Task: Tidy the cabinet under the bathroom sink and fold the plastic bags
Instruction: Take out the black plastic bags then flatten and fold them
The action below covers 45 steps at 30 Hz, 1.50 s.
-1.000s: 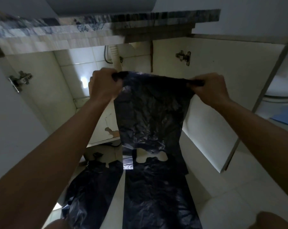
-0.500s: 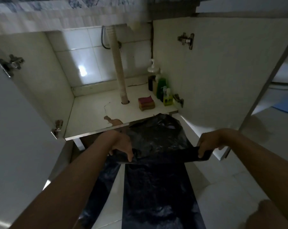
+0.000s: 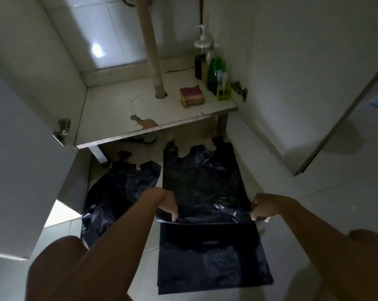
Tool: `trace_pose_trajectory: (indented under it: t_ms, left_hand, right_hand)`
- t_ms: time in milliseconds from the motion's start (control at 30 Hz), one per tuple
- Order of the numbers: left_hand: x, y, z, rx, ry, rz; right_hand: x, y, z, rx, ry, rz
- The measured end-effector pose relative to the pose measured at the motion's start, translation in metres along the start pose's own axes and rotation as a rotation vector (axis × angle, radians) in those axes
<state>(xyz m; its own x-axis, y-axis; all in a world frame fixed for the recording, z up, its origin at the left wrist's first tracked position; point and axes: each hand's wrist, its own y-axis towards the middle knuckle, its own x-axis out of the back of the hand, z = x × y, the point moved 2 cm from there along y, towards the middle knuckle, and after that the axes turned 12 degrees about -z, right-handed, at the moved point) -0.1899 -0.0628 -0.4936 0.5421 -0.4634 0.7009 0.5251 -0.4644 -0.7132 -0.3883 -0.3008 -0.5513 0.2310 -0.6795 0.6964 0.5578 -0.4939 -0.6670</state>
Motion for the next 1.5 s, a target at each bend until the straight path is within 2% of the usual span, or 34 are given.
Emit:
trace_pose_trajectory:
  t_ms: [533,633,700,767,833,900,1000,1067,1133,1200,1300,1367,1500]
  left_hand:
    - [-0.087,0.038,0.009,-0.015,-0.01,0.05]
    - [-0.1,0.046,0.013,-0.016,-0.008,0.094]
    - [-0.104,0.04,0.01,-0.008,0.002,0.186]
    - [-0.105,0.035,0.005,0.004,-0.029,0.28]
    - [-0.097,0.03,0.0,0.004,-0.093,0.332]
    - [-0.086,0.035,-0.004,-0.019,-0.174,0.256]
    - [-0.071,0.052,-0.007,-0.097,-0.184,-0.055]
    - [-0.071,0.073,-0.008,-0.112,-0.156,-0.235]
    - [-0.081,0.09,-0.009,-0.108,-0.212,-0.343]
    - [-0.102,0.106,-0.01,-0.081,-0.219,-0.386]
    - [-0.147,0.119,-0.005,-0.008,-0.103,-0.386]
    - [-0.169,0.125,-0.003,-0.006,-0.067,-0.473]
    - [-0.166,0.131,-0.001,-0.011,-0.121,-0.746]
  right_hand:
    - [-0.066,0.005,-0.021,-0.058,-0.11,0.072]
    - [-0.074,0.005,-0.022,-0.11,-0.201,0.177]
    - [-0.081,0.004,-0.02,-0.151,-0.244,0.295]
    - [-0.082,-0.001,-0.011,-0.134,-0.318,0.421]
    - [-0.081,0.003,-0.005,-0.126,-0.298,0.468]
    - [-0.073,0.008,0.002,-0.088,-0.261,0.337]
    - [-0.061,0.017,0.015,0.13,-0.199,-0.019]
    - [-0.063,0.02,0.027,0.232,-0.131,-0.148]
    - [-0.075,0.028,0.033,0.293,-0.129,-0.252]
    - [-0.1,0.04,0.029,0.266,-0.237,-0.296]
    - [-0.136,0.049,0.013,0.203,-0.316,-0.291]
    - [-0.154,0.051,0.007,0.213,-0.369,-0.395]
    - [-0.15,0.06,0.021,0.252,-0.376,-0.711]
